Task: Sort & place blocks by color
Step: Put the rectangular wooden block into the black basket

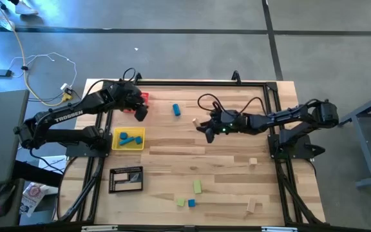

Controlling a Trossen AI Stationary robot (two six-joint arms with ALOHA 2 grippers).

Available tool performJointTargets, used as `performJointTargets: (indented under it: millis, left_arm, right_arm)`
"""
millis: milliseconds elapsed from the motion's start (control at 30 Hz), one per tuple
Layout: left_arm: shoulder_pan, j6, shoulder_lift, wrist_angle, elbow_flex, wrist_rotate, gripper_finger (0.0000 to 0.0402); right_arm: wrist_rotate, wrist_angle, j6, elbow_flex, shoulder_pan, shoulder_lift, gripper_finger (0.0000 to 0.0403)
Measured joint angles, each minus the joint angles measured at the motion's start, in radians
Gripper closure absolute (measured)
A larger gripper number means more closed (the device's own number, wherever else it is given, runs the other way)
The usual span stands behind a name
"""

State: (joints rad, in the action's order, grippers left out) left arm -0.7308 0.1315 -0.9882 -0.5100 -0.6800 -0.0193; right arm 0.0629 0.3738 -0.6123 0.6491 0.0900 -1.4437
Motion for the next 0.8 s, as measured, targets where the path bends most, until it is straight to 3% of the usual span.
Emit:
performJointTargets:
  millis: [233,800]
  left_arm:
    - [0.096,-0.040,0.000,0.122,0.000,-0.142,0.0189]
    - [0.347,-0.003,-0.001,0.382,0.000,-0.147,0.0190]
  right_arm:
    - [0.041,0.155,0.097,0.000,-0.053,0.000,0.0304]
    - [0.067,0.396,0.314,0.029,-0.086,-0.011,0.0304]
